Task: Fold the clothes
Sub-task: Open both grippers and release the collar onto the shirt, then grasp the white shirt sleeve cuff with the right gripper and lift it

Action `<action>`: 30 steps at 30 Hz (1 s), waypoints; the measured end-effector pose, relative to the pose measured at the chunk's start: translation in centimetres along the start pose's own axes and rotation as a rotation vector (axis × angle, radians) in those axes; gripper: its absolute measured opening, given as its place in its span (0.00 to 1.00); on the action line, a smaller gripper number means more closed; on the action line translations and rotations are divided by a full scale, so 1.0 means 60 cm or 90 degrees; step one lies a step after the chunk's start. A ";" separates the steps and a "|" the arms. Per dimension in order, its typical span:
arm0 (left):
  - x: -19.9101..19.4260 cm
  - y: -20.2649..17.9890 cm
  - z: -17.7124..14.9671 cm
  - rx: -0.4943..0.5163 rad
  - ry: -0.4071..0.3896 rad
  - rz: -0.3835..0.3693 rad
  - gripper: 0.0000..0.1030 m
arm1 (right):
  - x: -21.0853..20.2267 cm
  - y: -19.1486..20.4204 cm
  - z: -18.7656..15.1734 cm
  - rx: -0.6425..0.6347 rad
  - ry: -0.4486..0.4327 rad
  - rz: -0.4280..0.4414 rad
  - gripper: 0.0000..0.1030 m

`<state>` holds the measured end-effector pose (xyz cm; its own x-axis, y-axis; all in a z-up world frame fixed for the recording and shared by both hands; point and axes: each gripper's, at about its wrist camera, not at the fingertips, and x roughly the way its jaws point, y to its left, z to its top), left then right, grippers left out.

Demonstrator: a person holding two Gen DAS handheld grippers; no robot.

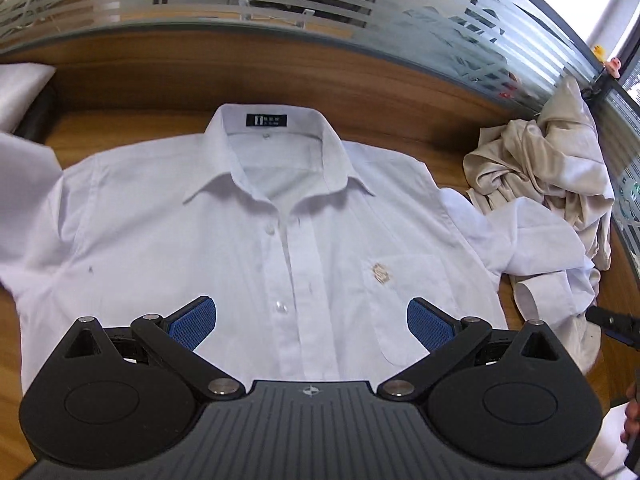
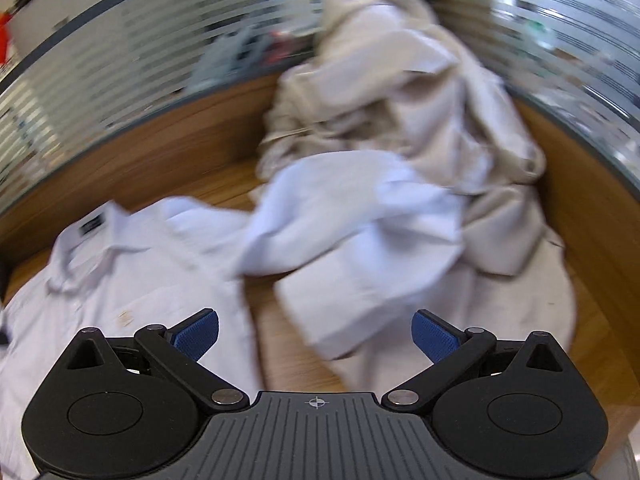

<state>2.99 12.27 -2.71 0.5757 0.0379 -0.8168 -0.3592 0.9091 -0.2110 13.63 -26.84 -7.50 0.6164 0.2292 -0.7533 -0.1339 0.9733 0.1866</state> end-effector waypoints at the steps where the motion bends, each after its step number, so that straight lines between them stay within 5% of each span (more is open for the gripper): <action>1: -0.007 -0.008 -0.008 -0.005 -0.003 0.006 0.99 | 0.006 -0.018 0.004 0.015 -0.001 -0.003 0.98; 8: -0.046 -0.082 -0.081 -0.063 -0.013 0.055 0.99 | 0.063 -0.127 0.027 0.154 0.004 0.040 0.79; 10: -0.053 -0.106 -0.104 -0.089 -0.013 0.064 0.99 | 0.084 -0.147 0.031 0.174 0.017 0.069 0.62; 14: -0.059 -0.153 -0.145 -0.110 -0.011 0.081 0.99 | 0.103 -0.151 0.045 0.086 0.026 0.097 0.07; 24: -0.049 -0.229 -0.192 -0.151 -0.009 0.085 0.99 | -0.070 -0.183 0.078 -0.242 -0.011 0.135 0.05; 30: -0.042 -0.255 -0.184 -0.128 -0.012 0.085 0.99 | -0.134 -0.204 0.054 -0.419 -0.033 0.050 0.05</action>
<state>-1.08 -6.33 -3.34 0.5259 0.1610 -0.8352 -0.5707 0.7949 -0.2061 12.83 -40.65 -1.68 0.6200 0.3150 -0.7186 -0.6159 0.7628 -0.1970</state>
